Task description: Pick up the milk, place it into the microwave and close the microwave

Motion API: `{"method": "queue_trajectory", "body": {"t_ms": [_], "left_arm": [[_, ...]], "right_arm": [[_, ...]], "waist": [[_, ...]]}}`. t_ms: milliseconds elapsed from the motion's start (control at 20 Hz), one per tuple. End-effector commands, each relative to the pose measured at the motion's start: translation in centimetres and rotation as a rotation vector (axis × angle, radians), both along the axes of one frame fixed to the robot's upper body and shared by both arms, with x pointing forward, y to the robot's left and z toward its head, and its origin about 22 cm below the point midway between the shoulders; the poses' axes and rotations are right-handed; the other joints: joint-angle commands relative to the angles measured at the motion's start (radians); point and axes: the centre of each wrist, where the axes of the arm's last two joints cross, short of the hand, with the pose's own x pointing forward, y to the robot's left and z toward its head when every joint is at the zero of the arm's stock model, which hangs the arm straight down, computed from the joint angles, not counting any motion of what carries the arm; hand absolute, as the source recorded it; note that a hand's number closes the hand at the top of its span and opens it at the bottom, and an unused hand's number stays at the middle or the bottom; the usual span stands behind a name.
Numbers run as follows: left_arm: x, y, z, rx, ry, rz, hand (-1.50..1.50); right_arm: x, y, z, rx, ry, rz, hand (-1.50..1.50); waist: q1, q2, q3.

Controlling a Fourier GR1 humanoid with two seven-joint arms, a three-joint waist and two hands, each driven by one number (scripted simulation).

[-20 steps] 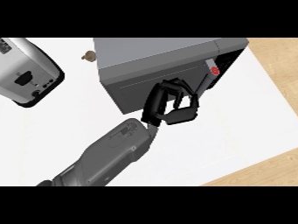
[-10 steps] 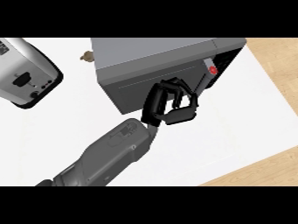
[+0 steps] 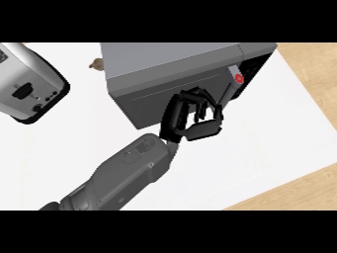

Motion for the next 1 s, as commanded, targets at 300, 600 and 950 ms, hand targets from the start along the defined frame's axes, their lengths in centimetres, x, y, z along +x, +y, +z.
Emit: {"method": "queue_trajectory", "body": {"t_ms": [300, 600, 950], "left_arm": [[2.2, -0.1, 1.6, -0.001, -0.028, 0.031, 1.50], [2.2, -0.3, 1.8, -0.010, -0.034, 0.025, 1.50], [2.3, -0.4, 1.7, -0.012, -0.041, 0.023, 1.50]], "right_arm": [[0.7, -1.9, 2.5, -0.088, -0.022, -0.032, -1.50], [1.2, -2.9, 3.7, -0.118, -0.042, -0.052, -1.50], [1.8, -4.0, 2.6, -0.030, -0.007, -0.027, -1.50]], "waist": [[-0.018, 0.016, -0.001], [-0.008, 0.019, 0.001], [-0.005, 0.022, 0.004]]}}
